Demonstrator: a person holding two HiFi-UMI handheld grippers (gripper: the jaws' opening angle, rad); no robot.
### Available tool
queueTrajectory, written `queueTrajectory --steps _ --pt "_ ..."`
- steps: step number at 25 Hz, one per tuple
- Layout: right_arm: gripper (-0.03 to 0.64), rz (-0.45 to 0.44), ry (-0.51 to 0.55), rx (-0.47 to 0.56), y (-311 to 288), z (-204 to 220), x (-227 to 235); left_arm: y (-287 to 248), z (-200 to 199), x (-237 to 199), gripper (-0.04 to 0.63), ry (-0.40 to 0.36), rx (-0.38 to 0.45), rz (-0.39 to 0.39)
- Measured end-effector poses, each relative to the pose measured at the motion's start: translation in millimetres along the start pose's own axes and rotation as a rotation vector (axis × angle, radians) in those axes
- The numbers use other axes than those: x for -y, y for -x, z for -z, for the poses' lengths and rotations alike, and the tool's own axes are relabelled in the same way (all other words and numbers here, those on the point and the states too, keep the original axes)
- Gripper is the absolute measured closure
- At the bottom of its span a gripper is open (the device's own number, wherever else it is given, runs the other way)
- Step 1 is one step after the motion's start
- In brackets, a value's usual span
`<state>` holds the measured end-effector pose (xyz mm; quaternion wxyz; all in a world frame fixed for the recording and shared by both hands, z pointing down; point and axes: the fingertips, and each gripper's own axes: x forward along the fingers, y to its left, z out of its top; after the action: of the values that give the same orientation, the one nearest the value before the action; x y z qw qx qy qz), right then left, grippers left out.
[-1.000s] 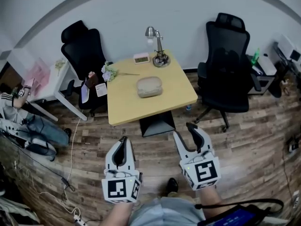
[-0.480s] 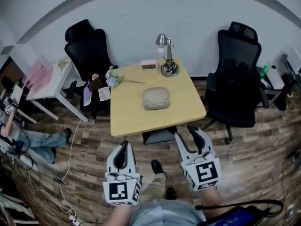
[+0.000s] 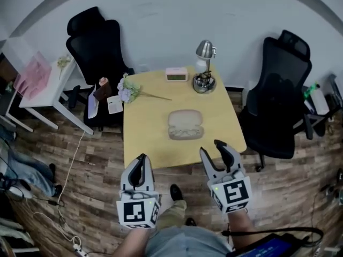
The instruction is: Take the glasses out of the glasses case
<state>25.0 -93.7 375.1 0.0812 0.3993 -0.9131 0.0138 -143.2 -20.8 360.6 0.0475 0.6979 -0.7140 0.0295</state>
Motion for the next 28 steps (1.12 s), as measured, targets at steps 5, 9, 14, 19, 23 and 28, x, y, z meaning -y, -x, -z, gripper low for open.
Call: queueTrajectory --steps 5,9,14,19,23,28 --pt "0.43 -0.009 0.007 -0.023 -57 -11 11 -51 -13 -31 0.589 0.009 0.015 -0.006" --pt "0.431 -0.016 0.036 -0.025 -89 -21 17 -79 -31 -48 0.589 0.004 0.044 0.002" --pt "0.431 -0.013 0.067 0.011 -110 -37 23 -98 -45 -59 0.589 -0.001 0.076 0.011" --pt "0.431 -0.015 0.08 0.019 -119 -42 31 -111 -47 -61 0.589 -0.004 0.083 0.015" --pt "0.431 -0.034 0.085 0.008 -127 -41 39 -123 -46 -58 0.589 -0.003 0.076 0.01" --pt "0.431 -0.096 0.09 -0.027 -143 -29 46 -141 -41 -55 0.589 0.011 0.04 -0.003"
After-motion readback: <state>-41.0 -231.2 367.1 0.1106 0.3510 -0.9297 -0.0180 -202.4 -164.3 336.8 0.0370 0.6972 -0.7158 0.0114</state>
